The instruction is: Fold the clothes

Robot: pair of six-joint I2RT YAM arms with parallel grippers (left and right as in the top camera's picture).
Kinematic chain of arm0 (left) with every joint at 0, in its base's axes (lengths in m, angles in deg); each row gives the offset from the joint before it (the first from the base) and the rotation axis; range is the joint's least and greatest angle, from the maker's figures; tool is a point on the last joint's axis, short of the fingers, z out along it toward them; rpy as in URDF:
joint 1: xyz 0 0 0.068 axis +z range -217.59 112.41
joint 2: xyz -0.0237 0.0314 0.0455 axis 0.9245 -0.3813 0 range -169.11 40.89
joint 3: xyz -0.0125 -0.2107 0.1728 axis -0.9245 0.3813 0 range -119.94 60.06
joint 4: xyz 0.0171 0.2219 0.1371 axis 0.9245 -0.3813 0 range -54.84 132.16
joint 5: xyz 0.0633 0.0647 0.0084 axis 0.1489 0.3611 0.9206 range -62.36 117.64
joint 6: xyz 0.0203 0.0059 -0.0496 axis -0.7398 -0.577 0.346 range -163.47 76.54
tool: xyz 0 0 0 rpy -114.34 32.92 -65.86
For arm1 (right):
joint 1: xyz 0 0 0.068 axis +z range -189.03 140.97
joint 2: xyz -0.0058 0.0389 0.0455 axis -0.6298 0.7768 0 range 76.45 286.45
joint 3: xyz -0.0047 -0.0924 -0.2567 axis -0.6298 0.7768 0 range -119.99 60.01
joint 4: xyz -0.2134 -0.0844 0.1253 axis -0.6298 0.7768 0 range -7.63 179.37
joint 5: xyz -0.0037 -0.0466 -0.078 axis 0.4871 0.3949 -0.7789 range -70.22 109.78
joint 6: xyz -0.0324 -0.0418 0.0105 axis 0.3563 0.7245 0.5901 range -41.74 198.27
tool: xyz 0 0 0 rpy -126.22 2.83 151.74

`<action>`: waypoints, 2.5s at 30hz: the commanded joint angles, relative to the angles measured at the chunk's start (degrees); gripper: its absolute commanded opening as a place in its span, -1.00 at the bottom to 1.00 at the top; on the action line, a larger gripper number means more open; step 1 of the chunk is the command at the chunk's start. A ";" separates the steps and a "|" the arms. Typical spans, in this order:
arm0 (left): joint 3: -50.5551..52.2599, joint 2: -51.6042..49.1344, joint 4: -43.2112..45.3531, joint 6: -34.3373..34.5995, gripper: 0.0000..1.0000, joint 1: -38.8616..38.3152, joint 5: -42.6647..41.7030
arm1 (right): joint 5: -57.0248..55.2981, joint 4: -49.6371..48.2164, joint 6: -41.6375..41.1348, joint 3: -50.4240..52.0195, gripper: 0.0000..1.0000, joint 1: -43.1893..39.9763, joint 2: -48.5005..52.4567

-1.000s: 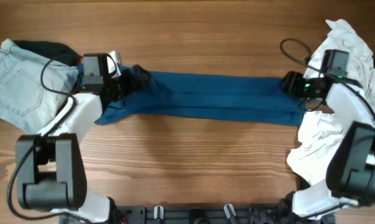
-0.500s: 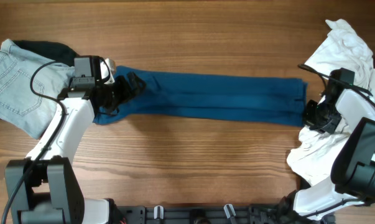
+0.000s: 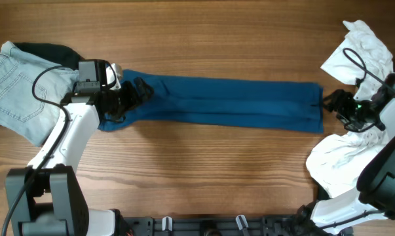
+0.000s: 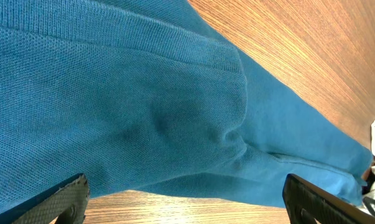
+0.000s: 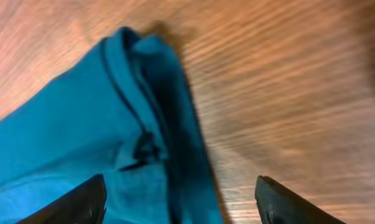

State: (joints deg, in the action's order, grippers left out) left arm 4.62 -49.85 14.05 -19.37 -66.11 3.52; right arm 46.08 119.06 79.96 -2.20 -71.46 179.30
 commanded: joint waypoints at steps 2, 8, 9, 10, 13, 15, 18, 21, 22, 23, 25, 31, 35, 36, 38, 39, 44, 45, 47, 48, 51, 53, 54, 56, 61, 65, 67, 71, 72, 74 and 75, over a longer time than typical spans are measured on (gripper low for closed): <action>-0.28 0.35 -0.07 -1.14 1.00 0.15 -0.48 | 1.03 -0.98 2.86 -0.66 0.61 2.25 0.20; -0.28 0.35 -0.04 -1.16 1.00 0.15 -0.48 | -0.22 -2.16 2.84 -0.66 0.55 7.45 10.45; -0.28 0.35 -0.07 -1.16 1.00 0.15 -0.48 | -0.76 -2.14 2.84 -0.66 0.47 8.48 11.56; -0.28 0.35 -0.09 -1.16 1.00 0.15 -0.50 | -1.03 -2.21 2.93 -0.68 0.05 9.62 11.93; -0.28 0.35 -0.09 -1.16 1.00 0.15 -0.50 | -1.03 -2.34 2.82 -0.79 -0.54 10.12 11.67; -0.28 0.35 -0.28 -1.14 1.00 0.15 -0.50 | -1.27 -2.01 2.58 -1.05 -0.81 9.66 11.63; -0.28 0.37 -1.07 -1.14 1.00 0.15 -0.50 | -4.79 2.38 0.63 -5.68 -0.91 9.11 10.60; -0.28 0.35 -1.64 -1.14 0.98 0.15 -0.50 | -9.20 13.38 -0.39 -17.35 -0.91 10.08 8.92; -0.28 0.35 -2.14 -1.14 0.97 0.15 -0.50 | -10.49 16.83 -0.44 -20.87 -0.91 11.10 8.90; -0.28 0.37 -2.80 -1.14 0.98 0.15 -0.50 | -10.49 19.37 -0.76 -23.39 -0.91 12.48 8.90; -0.28 0.35 -4.48 -1.16 0.99 0.15 -0.48 | -12.63 22.08 -4.28 -25.55 -0.91 17.49 8.90; -0.28 0.31 -7.61 -1.36 1.00 0.15 -0.28 | -16.28 23.21 -16.48 -25.53 -0.91 39.82 9.33; -0.28 0.28 -8.85 -1.38 0.99 0.13 -0.26 | -16.22 19.56 -21.84 -25.49 -0.91 48.46 10.62; -0.28 0.28 -9.01 -1.38 0.99 0.13 -0.28 | -16.00 18.58 -22.47 -25.49 -0.91 49.88 11.04; -0.28 0.00 -9.09 -1.38 0.99 0.13 -0.28 | -16.00 17.64 -22.23 -25.49 -0.91 52.15 11.74; -0.17 -0.11 -9.05 -1.38 0.99 0.13 -0.26 | -16.00 17.51 -22.23 -25.49 -0.91 52.98 11.91; 0.04 -0.17 -9.27 -1.38 0.99 0.13 -0.26 | -10.91 12.59 -22.25 -25.49 -0.28 55.56 11.96; 0.04 -0.17 -9.27 -1.38 0.99 0.13 -0.26 | -6.38 10.25 -22.21 -25.46 0.16 55.71 11.96; 0.04 -0.17 -9.27 -1.38 0.99 0.13 -0.26 | -2.19 8.20 -22.23 -25.49 0.48 55.71 11.96; 0.04 -0.17 -9.29 -1.38 0.99 0.13 -0.26 | -0.85 7.45 -20.96 -25.49 0.51 55.71 11.96; 0.04 -0.17 -9.29 -1.38 0.99 0.13 -0.07 | -2.75 8.44 -17.33 -25.49 0.34 55.04 11.54; 0.04 -0.17 -9.64 -1.44 0.99 0.13 0.68 | -6.43 10.47 -18.49 -25.49 0.28 54.29 9.79; 0.04 -0.17 -9.99 -1.62 0.99 0.13 1.03 | -9.03 11.61 -18.38 -25.49 0.29 54.31 9.14; 0.04 -0.17 -10.51 -1.79 0.99 0.13 1.05 | -11.93 12.70 -18.36 -25.42 0.30 54.86 9.31; 0.04 -0.17 -10.78 -1.79 1.00 0.13 1.05 | -16.85 17.55 -18.38 -25.40 0.03 56.00 9.92; 0.04 -0.17 -10.95 -2.69 1.00 0.13 1.66 | -16.04 17.55 -16.85 -25.40 0.08 56.28 10.12; 0.04 -0.17 -11.02 -2.64 0.99 0.13 1.64 | -16.31 13.07 -16.87 -25.40 0.09 56.59 11.61; 0.04 -0.17 -12.00 -2.67 0.99 0.13 1.64 | -16.68 10.62 -18.58 -24.90 0.08 56.72 14.16; 0.04 -0.17 -11.98 -2.67 0.99 0.13 1.64 | -16.68 10.12 -18.56 -24.65 0.01 57.13 15.19; 0.04 -0.20 -11.98 -2.67 0.99 0.13 1.64 | -16.70 9.51 -18.38 -24.65 -0.04 57.88 16.85; 0.04 -0.17 -11.98 -2.67 1.00 0.13 1.64 | -16.74 9.03 -18.47 -24.65 -0.19 57.96 17.53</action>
State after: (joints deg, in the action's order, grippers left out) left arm 4.62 -49.87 2.15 -20.70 -66.11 4.64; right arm 30.15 128.87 61.64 -27.12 -14.24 194.86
